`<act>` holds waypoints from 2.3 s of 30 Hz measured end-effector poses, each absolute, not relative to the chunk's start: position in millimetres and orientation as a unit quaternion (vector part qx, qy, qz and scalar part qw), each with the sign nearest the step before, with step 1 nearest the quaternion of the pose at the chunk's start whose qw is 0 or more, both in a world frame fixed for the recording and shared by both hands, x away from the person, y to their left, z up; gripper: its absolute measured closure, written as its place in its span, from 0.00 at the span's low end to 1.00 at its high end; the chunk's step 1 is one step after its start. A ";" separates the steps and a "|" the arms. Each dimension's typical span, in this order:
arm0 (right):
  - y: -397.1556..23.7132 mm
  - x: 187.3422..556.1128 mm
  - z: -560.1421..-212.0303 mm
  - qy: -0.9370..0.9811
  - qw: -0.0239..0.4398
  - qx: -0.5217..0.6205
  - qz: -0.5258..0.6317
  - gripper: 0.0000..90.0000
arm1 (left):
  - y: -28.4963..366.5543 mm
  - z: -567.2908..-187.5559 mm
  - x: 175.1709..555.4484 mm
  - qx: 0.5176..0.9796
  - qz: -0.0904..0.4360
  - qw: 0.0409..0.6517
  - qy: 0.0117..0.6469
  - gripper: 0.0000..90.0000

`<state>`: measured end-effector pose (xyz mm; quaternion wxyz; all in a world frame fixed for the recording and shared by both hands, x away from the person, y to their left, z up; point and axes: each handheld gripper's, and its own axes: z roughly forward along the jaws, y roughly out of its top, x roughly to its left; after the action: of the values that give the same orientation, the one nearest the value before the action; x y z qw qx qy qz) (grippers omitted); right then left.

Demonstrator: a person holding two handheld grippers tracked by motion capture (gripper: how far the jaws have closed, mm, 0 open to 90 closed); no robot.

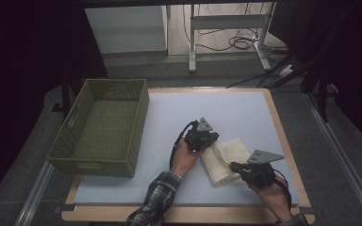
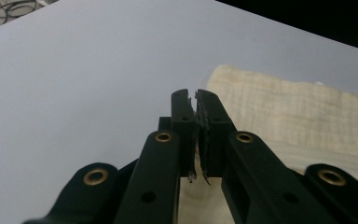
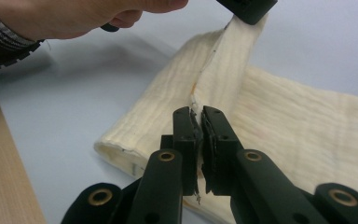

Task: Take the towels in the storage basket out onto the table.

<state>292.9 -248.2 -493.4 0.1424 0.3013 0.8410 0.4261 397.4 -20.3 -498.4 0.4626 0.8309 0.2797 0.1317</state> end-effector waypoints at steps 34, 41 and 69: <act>-303.7 297.5 -504.5 0.829 0.178 0.357 0.392 0.86 | -82.5 -498.8 416.3 0.833 0.135 0.463 0.271 0.59; -323.7 294.6 -501.2 0.818 0.210 0.380 0.377 0.74 | -57.8 -498.7 406.0 0.827 0.148 0.464 0.280 0.51; -316.8 313.2 -516.4 0.823 0.173 0.417 0.344 0.51 | -5.8 -532.0 392.3 0.856 0.134 0.388 0.315 0.48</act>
<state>313.2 -316.8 -516.4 0.1727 0.4170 0.8233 0.3442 392.3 -5.8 -532.0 0.3883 0.8557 0.3147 0.1337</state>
